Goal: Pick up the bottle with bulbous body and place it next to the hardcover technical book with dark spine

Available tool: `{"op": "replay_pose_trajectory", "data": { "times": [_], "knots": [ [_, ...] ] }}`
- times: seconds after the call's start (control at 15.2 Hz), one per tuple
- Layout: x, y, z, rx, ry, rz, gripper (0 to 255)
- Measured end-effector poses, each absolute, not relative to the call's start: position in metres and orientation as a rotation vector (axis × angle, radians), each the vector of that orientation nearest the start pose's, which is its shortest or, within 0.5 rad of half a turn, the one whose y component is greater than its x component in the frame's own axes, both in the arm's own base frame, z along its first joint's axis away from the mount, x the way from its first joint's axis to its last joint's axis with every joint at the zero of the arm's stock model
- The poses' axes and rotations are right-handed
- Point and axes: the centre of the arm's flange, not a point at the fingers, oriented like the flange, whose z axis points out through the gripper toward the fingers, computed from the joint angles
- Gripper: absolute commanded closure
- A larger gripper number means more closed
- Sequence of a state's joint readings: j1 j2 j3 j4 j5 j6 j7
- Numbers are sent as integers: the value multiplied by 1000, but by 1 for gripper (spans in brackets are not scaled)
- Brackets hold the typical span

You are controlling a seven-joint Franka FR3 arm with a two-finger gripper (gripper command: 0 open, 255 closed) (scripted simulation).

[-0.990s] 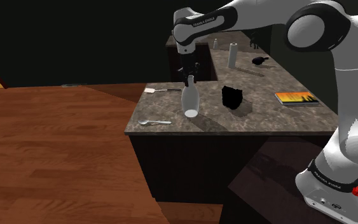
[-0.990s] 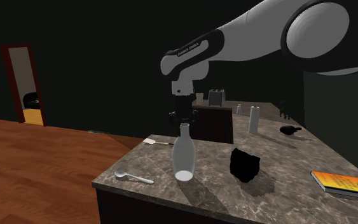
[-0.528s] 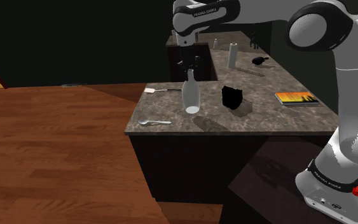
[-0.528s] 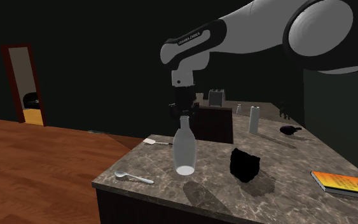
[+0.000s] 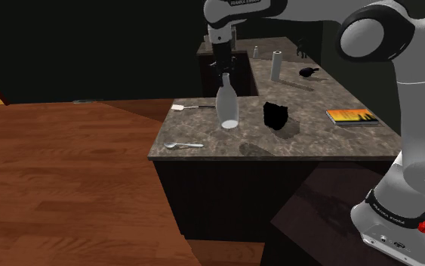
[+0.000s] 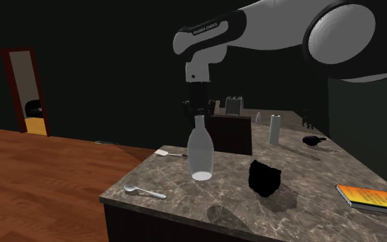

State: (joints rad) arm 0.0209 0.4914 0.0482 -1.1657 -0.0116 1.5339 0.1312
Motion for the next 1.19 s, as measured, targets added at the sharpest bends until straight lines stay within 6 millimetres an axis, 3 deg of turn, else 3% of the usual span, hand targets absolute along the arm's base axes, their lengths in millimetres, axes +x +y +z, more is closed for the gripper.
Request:
{"op": "replay_pose_trajectory", "data": {
  "times": [0.2,1.19],
  "knots": [
    [666,24,518,-3135,103,194,255],
    [512,-83,584,-3135,105,194,255]
  ]
}}
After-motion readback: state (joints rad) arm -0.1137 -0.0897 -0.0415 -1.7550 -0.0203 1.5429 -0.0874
